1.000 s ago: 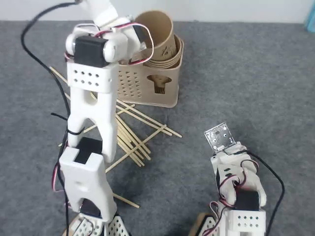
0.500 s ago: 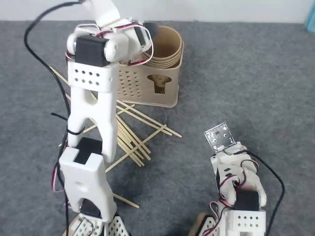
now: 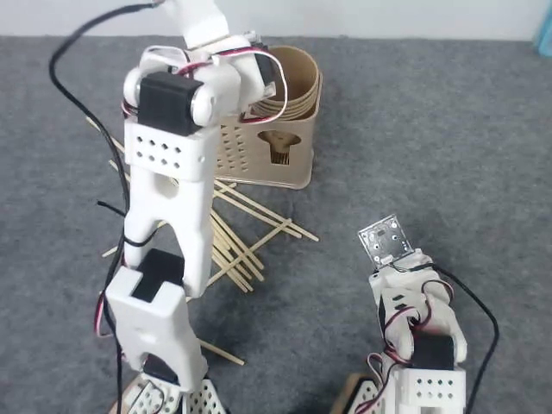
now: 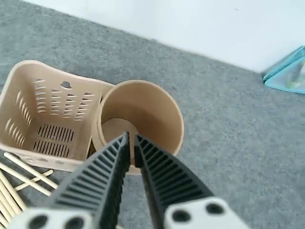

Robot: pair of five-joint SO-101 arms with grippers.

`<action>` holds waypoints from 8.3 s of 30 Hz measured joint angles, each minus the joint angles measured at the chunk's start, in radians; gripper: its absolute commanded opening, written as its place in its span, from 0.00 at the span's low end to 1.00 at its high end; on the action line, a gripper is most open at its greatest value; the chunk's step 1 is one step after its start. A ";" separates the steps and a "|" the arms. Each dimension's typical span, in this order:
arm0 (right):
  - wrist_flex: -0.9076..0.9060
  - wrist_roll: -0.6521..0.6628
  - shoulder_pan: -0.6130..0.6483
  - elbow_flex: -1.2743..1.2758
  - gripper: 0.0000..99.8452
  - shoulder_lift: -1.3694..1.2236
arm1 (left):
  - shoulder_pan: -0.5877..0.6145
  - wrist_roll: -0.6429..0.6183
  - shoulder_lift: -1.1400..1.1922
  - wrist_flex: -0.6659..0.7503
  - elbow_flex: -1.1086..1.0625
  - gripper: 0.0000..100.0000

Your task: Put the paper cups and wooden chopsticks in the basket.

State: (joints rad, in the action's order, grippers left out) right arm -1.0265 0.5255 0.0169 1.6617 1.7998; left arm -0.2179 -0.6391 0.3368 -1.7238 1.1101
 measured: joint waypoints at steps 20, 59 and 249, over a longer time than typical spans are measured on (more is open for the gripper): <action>0.000 0.000 0.000 0.000 0.01 0.000 | -0.089 0.212 -0.520 0.460 -0.974 0.01; 0.000 0.000 0.000 0.000 0.01 0.000 | -0.095 0.290 -0.925 1.447 -1.818 0.01; -0.110 -0.077 0.598 -0.560 0.16 -0.361 | 1.286 0.387 -0.924 1.096 -2.329 0.01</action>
State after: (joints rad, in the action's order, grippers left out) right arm -1.1370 0.4488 0.6153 1.1017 1.4392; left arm 1.0679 -0.2524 -0.5869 -0.6283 -1.2190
